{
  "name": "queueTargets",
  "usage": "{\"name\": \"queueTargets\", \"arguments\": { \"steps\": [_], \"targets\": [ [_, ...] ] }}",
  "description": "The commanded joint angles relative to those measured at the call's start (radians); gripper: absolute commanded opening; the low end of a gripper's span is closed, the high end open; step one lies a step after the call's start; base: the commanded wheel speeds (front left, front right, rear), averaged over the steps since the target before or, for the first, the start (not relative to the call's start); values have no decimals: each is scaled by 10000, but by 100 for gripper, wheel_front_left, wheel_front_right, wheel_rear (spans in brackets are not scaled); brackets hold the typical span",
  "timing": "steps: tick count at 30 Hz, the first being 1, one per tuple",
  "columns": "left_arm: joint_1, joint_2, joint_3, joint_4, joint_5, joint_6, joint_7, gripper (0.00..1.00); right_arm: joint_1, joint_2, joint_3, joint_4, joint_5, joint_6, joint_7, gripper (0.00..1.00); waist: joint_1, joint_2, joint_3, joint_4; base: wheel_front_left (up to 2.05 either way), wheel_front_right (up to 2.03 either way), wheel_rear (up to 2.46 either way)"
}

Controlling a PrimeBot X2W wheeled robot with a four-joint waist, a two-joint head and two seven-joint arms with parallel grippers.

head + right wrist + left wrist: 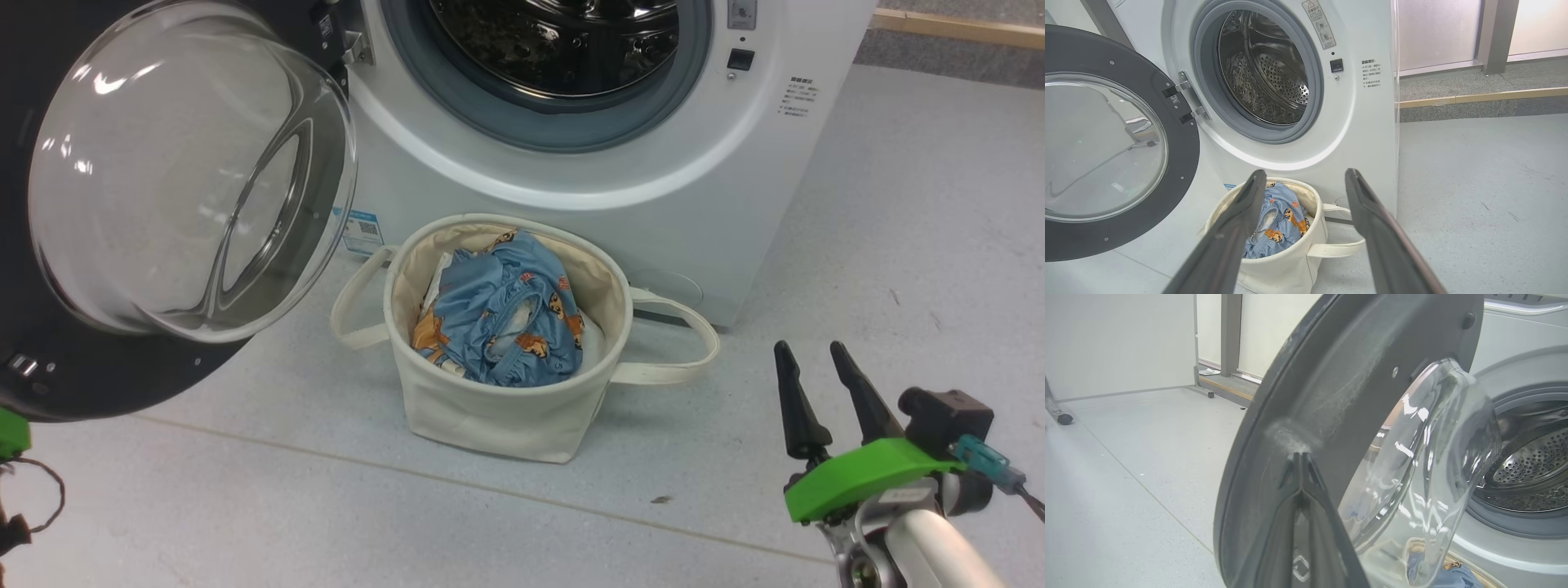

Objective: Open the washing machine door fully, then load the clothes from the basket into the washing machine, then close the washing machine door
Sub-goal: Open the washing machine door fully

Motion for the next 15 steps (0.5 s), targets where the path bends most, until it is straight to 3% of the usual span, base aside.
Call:
{"name": "queueTargets", "arguments": {
  "steps": [1,12,13,14,15],
  "targets": [
    [-580,725,368,-85,-24,6,-133,0,-422,-57,136,-317,-81,73,-126,100,-1,0,14,-9,0,0,0],
    [-490,164,-59,-595,186,-191,-229,0,-361,21,125,-272,-7,73,-126,100,-1,0,-135,161,0,0,0],
    [-411,70,-99,-741,192,-208,-233,6,-345,36,126,-269,3,73,-126,100,-1,0,-164,179,0,0,0],
    [-320,-32,-130,-899,169,-243,-236,66,-329,51,129,-267,11,73,-126,100,-1,0,-189,195,0,0,0],
    [-213,-116,-181,-1067,173,-268,-238,100,-316,64,131,-265,16,73,-126,100,-1,0,-209,210,0,0,0]
  ]
}}
